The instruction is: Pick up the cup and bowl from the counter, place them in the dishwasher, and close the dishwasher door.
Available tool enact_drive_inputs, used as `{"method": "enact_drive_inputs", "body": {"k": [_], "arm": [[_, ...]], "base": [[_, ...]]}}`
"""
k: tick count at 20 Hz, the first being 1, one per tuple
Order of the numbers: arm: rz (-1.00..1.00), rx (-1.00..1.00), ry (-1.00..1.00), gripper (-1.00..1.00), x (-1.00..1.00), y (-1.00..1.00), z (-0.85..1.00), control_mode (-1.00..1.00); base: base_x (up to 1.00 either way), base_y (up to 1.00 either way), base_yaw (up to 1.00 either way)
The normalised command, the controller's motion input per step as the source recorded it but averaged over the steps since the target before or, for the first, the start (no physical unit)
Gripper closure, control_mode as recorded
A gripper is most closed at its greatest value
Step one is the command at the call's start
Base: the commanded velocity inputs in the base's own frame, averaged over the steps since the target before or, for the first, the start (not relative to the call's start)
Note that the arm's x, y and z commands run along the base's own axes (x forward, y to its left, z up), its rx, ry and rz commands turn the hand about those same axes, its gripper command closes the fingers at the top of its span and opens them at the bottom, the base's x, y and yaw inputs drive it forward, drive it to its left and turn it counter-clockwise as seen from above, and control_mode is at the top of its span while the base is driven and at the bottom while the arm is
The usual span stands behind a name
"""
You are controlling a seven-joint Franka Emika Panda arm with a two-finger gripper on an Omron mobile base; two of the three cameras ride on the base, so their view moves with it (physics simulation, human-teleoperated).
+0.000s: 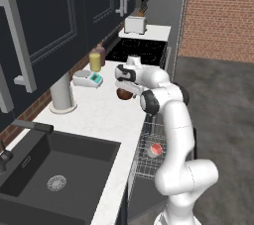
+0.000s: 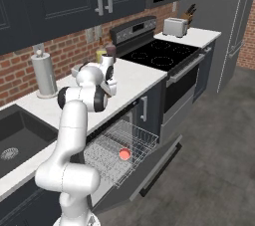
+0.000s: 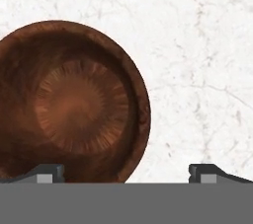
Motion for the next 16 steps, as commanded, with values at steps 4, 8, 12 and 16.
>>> {"method": "enact_drive_inputs", "body": {"k": [4,8,12,16], "arm": [[-0.08,0.05,0.00,-1.00,0.06,-0.09,0.00,-1.00],[-0.07,0.05,0.00,-1.00,0.07,-0.12,0.04,-1.00],[-0.07,0.04,0.00,-1.00,0.11,-0.16,0.01,-1.00],[-0.08,0.00,0.00,-1.00,0.33,0.00,-0.12,-1.00]], "base": [[0.00,0.00,0.00],[0.00,0.00,0.00],[0.00,0.00,0.00],[0.00,0.00,0.00]]}}
